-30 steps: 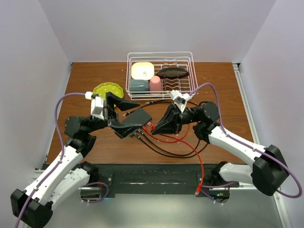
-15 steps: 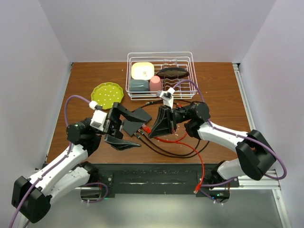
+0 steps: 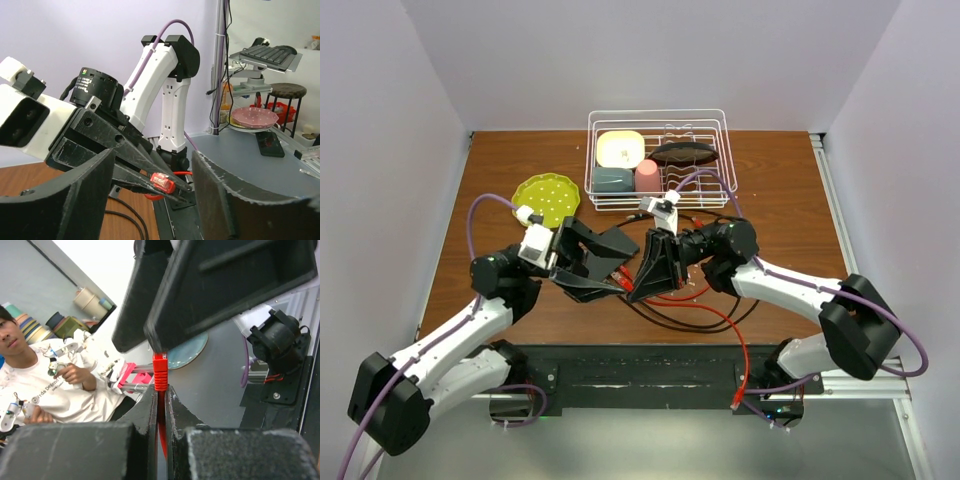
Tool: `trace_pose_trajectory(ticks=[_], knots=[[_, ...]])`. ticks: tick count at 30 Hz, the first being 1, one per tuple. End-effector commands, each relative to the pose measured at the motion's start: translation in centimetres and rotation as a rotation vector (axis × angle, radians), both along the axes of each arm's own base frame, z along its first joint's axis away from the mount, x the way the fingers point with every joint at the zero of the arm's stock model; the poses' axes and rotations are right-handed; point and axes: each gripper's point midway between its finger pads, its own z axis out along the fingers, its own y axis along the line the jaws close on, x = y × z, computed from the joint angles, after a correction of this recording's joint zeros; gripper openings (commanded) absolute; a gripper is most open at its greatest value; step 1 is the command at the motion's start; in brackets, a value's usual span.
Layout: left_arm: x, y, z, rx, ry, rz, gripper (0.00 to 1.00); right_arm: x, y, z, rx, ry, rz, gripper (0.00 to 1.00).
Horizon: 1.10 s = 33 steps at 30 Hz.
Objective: Insert the plug into the switch port
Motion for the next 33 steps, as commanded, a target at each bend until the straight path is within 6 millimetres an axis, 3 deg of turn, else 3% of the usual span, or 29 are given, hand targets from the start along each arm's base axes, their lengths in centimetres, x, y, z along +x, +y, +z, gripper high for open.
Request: trace_pose_trajectory(ticks=[1,6,9,10,13,15,17,18,20,21,22,23,24,25,29,30,33], knots=[[-1.0,-0.2,0.5,-0.023,-0.03,-0.051,0.63,-2.5,-2.2,4.8,0.352,-0.342,0.012,0.01],[-1.4,-0.5,0.3,-0.015,-0.036,-0.082,0.52,-2.6,-2.4,5.4,0.364,-0.35,0.012,0.01],[-1.8,-0.6,0.5,-0.013,-0.039,-0.101,0.36,-2.4,-2.2,5.3,0.357,-0.338,0.012,0.01],[-1.9,-0.5,0.6,-0.015,-0.041,-0.106,0.23,-2.4,-2.2,5.3,0.357,-0.336,0.011,0.01],[-2.2,-0.4,1.1,-0.029,-0.042,-0.116,0.0,-2.2,-2.0,5.1,0.35,-0.327,0.012,0.02],[-2.6,-0.1,1.6,-0.038,-0.052,-0.12,0.0,-1.9,-1.7,5.0,0.324,-0.315,0.013,0.05],[-2.9,0.1,1.9,-0.041,-0.062,-0.12,0.0,-1.3,-1.4,4.9,0.299,-0.314,0.0,0.15],[-2.9,0.1,2.0,-0.039,-0.067,-0.116,0.0,-0.7,-0.9,4.7,0.27,-0.312,-0.022,0.25],[-3.1,0.2,2.2,-0.037,-0.076,-0.11,0.0,-0.3,-0.5,4.7,0.245,-0.324,-0.053,0.37],[-2.9,0.2,2.2,-0.029,-0.078,-0.102,0.0,1.1,0.6,3.1,0.17,-0.323,-0.097,0.43],[-3.0,0.2,2.2,-0.026,-0.08,-0.098,0.0,1.0,0.3,4.5,0.176,-0.381,-0.139,0.55],[-3.0,0.2,2.3,-0.025,-0.086,-0.092,0.0,3.1,1.3,4.6,0.129,-0.4,-0.267,0.64],[-2.8,0.1,2.2,-0.017,-0.082,-0.083,0.0,3.9,1.6,0.1,-0.07,-0.465,-0.31,0.7],[-2.7,0.1,2.4,-0.02,-0.082,-0.074,0.0,4.4,1.5,1.5,-0.088,-0.514,-0.375,0.78],[-2.1,0.0,2.7,-0.015,-0.066,-0.045,0.0,7.0,0.6,0.4,-0.26,-0.545,-0.538,0.81],[-1.8,-0.2,2.7,-0.007,-0.061,-0.033,0.0,8.6,-0.3,-0.9,-0.366,-0.552,-0.628,0.82],[-0.6,-0.5,2.7,0.017,-0.035,0.02,0.0,10.7,-2.5,-0.8,-0.469,-0.576,-0.788,0.84]])
